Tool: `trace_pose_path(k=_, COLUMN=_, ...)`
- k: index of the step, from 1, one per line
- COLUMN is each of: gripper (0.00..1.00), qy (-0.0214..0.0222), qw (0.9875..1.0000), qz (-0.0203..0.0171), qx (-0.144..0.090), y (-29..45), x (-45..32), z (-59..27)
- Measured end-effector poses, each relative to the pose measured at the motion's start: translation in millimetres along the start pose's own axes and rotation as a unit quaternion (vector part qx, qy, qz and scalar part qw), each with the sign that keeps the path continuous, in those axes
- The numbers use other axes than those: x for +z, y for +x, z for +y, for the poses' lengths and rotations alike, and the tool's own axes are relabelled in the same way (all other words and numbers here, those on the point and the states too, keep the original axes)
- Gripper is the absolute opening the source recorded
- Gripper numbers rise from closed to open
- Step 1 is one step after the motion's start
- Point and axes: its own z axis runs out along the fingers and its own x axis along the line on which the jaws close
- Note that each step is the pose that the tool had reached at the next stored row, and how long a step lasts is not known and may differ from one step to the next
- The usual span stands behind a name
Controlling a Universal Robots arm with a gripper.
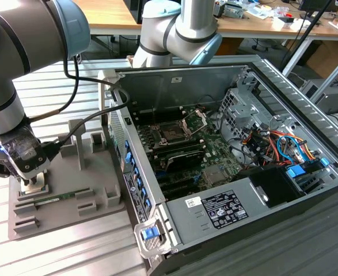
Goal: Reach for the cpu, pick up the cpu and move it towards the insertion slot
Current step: 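Pick up the cpu and move it towards the insertion slot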
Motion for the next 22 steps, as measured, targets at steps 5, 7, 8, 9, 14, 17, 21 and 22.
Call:
trace_pose_path(k=5, gripper=0.48, qy=0.0000, qw=1.0000, qz=0.0000, qx=0.000, y=0.0, x=0.1, z=0.0)
trace_pose_path(k=7, gripper=0.60, qy=0.0000, qw=1.0000, qz=0.0000, qx=0.000, y=0.0, x=0.1, z=0.0)
trace_pose_path(k=8, gripper=0.60, qy=0.0000, qw=1.0000, qz=0.0000, qx=0.000, y=0.0, x=0.1, z=0.0)
trace_pose_path(k=9, gripper=0.65, qy=0.0000, qw=1.0000, qz=0.0000, qx=0.000, y=0.0, x=0.2, z=0.0)
trace_pose_path(k=14, gripper=0.72, qy=0.0000, qw=1.0000, qz=0.0000, qx=0.000, y=0.0, x=0.2, z=0.0)
trace_pose_path(k=17, gripper=0.72, qy=0.0000, qw=1.0000, qz=0.0000, qx=0.000, y=0.0, x=0.7, z=0.0)
trace_pose_path(k=21, gripper=0.72, qy=-0.0002, qw=1.0000, qz=-0.0002, qx=0.000, y=0.0, x=1.6, z=0.0)
trace_pose_path(k=22, gripper=0.72, qy=-0.0001, qw=1.0000, qz=-0.0001, qx=0.000, y=0.0, x=2.2, z=0.0)
